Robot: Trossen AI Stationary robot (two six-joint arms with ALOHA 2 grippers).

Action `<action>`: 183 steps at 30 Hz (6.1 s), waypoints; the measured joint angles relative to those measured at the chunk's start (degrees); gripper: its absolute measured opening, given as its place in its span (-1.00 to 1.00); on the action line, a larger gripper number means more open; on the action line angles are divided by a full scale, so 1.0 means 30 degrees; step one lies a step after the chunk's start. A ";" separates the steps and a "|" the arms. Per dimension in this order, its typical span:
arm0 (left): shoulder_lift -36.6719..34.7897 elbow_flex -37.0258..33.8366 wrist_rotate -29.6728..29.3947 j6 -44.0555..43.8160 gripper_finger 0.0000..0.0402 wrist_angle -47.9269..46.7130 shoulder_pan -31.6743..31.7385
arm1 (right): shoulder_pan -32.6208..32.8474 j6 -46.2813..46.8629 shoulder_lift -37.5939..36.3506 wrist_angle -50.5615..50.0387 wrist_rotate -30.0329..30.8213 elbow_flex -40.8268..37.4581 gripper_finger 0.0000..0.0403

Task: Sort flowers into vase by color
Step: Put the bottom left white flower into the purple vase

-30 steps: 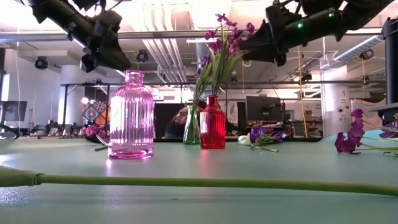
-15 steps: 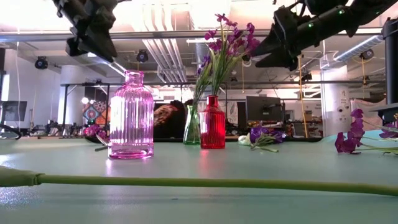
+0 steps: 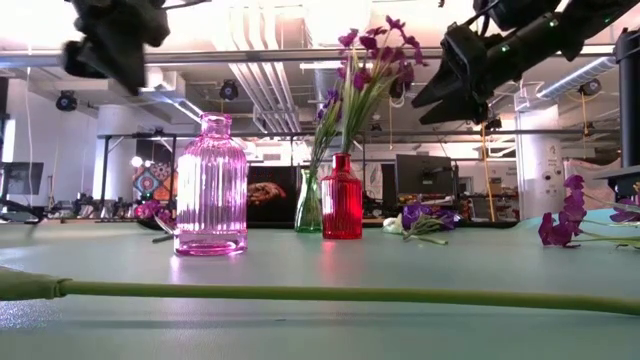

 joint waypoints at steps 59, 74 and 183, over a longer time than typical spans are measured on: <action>1.1349 -0.5307 0.3721 -2.2607 -0.15 0.2229 -1.5327 | 0.0131 0.0248 -0.0354 -0.2639 -0.4797 0.0000 0.35; 1.1314 -0.5891 0.3695 -2.2569 -0.83 0.3411 -1.5356 | 0.0131 0.0299 -0.0354 -0.2631 -0.4797 0.0000 0.32; 0.0641 -1.3208 -0.9681 1.3795 -0.82 3.6426 -0.7743 | 0.0124 0.6642 -0.0456 -0.4726 -0.4792 0.0712 0.29</action>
